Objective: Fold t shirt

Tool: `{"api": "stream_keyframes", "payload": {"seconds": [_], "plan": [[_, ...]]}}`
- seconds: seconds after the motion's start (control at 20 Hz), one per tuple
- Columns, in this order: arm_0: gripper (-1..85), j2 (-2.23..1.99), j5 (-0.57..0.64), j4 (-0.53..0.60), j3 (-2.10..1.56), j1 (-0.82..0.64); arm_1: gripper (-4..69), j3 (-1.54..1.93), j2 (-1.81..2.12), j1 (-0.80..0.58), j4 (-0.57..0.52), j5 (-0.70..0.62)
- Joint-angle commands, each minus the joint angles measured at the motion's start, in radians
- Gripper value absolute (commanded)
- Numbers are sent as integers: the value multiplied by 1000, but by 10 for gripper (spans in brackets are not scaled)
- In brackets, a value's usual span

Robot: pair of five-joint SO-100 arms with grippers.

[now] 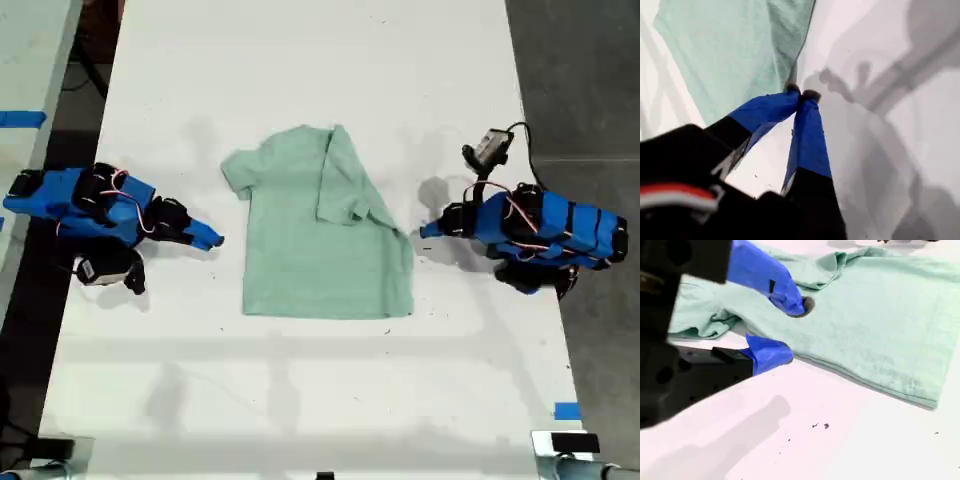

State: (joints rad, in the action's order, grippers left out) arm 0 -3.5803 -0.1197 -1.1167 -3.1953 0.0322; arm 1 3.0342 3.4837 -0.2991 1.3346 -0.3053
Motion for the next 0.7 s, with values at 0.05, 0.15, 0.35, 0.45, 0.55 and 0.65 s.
{"api": "stream_keyframes", "payload": {"seconds": [0.05, 0.15, 0.35, 0.45, 0.55, 0.65], "plan": [[-1, -6, 0, 12, -11, -327, 17, 78, 14, 5, -15, -83], [-1, -6, 6, 12, -14, -337, 17, 78, 14, 5, -15, -83], [-1, -6, 12, 14, -15, -359, 17, 78, 14, 5, -15, -83], [-2, -6, 18, 46, 77, -328, 17, 78, 14, 3, -15, -83], [-2, 35, 78, -3, 201, -362, 17, 78, 14, -3, -15, -83], [-2, 225, 89, -12, 314, -396, 17, 78, 14, -2, -15, -81]]}}
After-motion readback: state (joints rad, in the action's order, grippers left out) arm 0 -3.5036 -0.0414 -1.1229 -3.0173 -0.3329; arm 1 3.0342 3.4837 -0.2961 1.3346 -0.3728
